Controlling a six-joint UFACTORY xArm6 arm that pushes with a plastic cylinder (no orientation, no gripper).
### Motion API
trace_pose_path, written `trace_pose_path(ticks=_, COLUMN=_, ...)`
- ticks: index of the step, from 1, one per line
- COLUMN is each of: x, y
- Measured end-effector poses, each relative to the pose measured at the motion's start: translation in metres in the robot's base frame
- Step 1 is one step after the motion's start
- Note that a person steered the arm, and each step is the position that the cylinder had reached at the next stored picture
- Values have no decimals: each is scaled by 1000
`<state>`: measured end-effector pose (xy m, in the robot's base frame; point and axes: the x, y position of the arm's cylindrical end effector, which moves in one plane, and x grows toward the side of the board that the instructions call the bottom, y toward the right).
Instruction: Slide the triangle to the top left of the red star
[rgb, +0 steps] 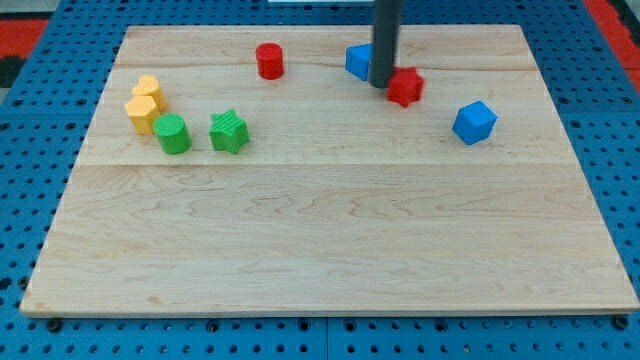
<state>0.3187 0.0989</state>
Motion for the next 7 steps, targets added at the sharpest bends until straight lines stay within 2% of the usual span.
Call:
trace_pose_path(ticks=1, x=22, y=54)
trace_pose_path(ticks=2, x=22, y=11)
trace_pose_path(ticks=3, x=25, y=-58)
trace_pose_path(ticks=4, x=-23, y=-77)
trace_pose_path(ticks=5, x=-48, y=-87)
trace_pose_path(ticks=7, x=-58, y=10)
